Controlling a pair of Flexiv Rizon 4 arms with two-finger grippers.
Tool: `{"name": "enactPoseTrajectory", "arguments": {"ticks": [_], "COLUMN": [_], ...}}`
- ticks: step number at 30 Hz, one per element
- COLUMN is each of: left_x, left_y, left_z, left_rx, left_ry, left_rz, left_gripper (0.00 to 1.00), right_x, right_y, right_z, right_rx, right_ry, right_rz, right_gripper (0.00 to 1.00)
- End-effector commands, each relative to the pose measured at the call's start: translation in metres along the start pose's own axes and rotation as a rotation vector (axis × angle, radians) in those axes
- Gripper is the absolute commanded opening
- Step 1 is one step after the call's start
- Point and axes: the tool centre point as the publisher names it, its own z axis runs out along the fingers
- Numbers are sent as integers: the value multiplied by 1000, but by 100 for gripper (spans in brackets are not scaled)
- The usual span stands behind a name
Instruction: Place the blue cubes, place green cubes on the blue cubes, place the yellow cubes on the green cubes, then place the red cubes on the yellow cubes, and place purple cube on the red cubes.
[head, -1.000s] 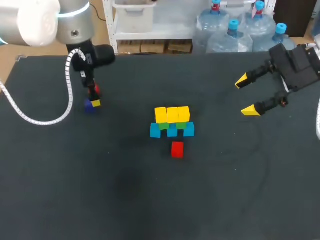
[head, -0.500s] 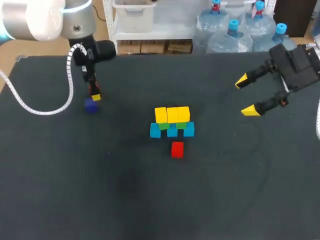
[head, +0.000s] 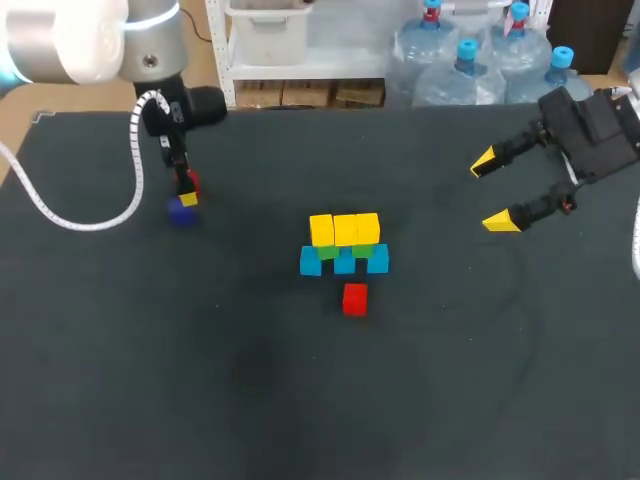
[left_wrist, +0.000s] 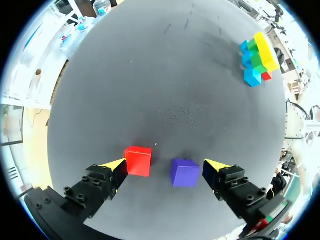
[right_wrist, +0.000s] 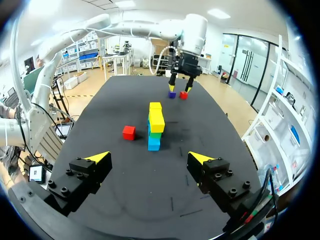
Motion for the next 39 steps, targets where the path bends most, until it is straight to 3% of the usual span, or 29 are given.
{"name": "enactPoseTrajectory", "arguments": {"ticks": [1, 19, 39], "left_x": [-3, -1, -2], "left_y": [4, 10, 30], "left_z": [4, -7, 1], "left_rx": [9, -20, 3], "left_ry": [6, -25, 17], "left_rz": [4, 4, 8], "left_gripper": [100, 100, 100], "right_x": [0, 0, 0], "right_y": [0, 0, 0], "right_z": [0, 0, 0], "right_rx": [1, 1, 1], "right_ry": [-1, -1, -1], "right_rz": [-1, -1, -1], "right_gripper": [100, 100, 100]}}
